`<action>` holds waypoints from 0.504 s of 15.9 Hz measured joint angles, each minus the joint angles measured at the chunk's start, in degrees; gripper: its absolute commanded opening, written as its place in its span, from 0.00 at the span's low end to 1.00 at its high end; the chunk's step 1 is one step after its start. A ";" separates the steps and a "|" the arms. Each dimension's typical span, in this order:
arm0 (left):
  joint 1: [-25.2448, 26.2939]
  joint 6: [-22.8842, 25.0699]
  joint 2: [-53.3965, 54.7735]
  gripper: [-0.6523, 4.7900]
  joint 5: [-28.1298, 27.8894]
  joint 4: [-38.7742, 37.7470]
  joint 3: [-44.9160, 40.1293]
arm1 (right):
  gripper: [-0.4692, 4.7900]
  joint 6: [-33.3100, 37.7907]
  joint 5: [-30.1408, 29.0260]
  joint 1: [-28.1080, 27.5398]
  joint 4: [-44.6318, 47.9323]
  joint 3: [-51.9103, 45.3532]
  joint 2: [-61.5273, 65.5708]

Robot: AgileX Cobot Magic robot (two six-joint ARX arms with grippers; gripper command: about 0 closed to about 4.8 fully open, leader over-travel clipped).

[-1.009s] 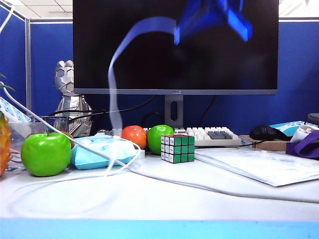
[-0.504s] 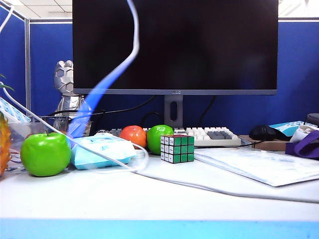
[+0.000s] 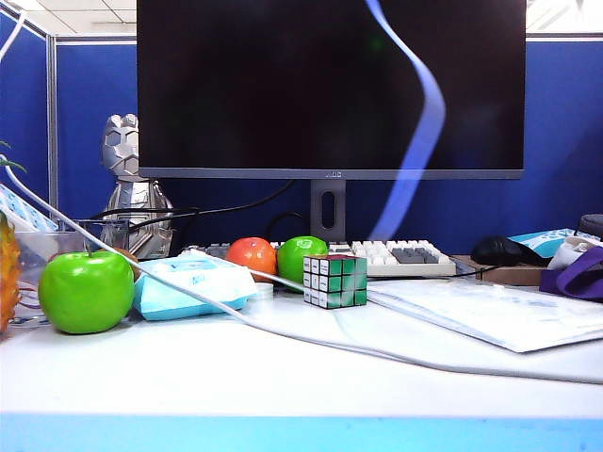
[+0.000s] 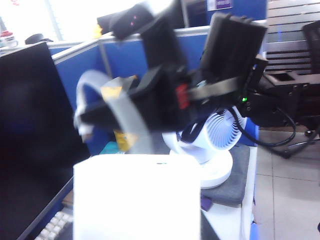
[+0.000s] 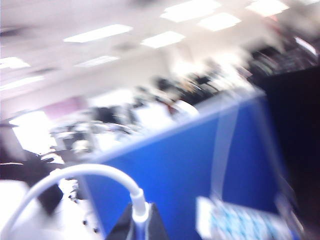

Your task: Pick up the Type-C charging cable and the charging base, insert one end of the Type-C charger into the corresponding slot on the base, and finally place the plugged-in charger back on the table.

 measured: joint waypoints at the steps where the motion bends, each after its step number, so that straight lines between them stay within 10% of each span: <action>1: -0.02 0.87 0.00 0.11 0.11 0.00 0.00 | 0.09 0.68 -1.22 -0.07 3.54 0.02 -0.13; 8: -0.02 1.97 0.04 0.11 0.17 2.82 0.00 | 0.09 10.75 -5.77 -0.15 20.68 0.00 -0.22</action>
